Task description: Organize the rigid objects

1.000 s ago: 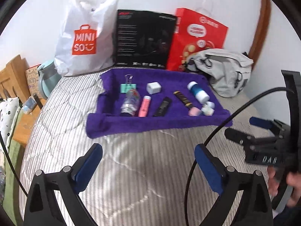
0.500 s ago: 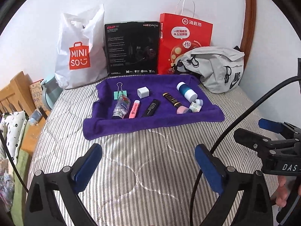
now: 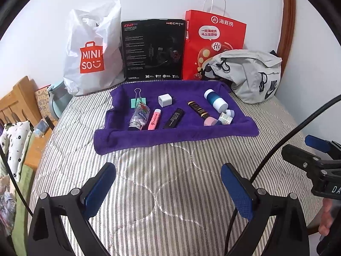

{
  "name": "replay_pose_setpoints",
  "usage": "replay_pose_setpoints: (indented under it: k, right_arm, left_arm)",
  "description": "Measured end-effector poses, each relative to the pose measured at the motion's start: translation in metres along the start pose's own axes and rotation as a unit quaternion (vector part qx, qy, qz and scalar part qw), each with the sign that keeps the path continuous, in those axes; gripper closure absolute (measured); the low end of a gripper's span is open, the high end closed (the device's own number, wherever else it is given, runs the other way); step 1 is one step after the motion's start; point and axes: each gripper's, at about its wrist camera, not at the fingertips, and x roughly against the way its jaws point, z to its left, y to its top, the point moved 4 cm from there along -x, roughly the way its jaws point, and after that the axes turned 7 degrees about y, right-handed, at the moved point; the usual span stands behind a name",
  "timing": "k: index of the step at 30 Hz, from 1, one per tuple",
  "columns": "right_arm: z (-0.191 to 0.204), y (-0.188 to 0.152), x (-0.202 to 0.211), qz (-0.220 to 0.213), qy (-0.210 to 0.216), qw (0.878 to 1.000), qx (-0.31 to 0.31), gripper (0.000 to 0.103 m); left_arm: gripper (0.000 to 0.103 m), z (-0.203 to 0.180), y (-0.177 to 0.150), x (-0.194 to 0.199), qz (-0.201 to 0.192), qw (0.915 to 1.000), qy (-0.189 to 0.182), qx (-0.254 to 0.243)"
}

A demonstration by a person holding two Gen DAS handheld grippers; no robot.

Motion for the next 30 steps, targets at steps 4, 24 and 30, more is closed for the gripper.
replay_pose_setpoints:
  k: [4, 24, 30]
  right_arm:
    - [-0.001, 0.0003, 0.001, -0.002, -0.002, 1.0, 0.0, 0.0]
    - [-0.0014, -0.0003, 0.0014, -0.001, -0.004, 1.0, 0.001, 0.0]
    - [-0.0013, -0.0013, 0.0015, -0.001, -0.001, 1.0, 0.002, 0.0]
  left_arm:
    - [0.003, 0.0003, 0.0, -0.0003, 0.001, 1.0, 0.0, 0.0]
    - [0.003, -0.0004, -0.0012, -0.0012, 0.006, 1.0, 0.004, -0.002]
    - [0.003, 0.0004, -0.0017, 0.0003, 0.007, 1.0, 0.005, -0.002]
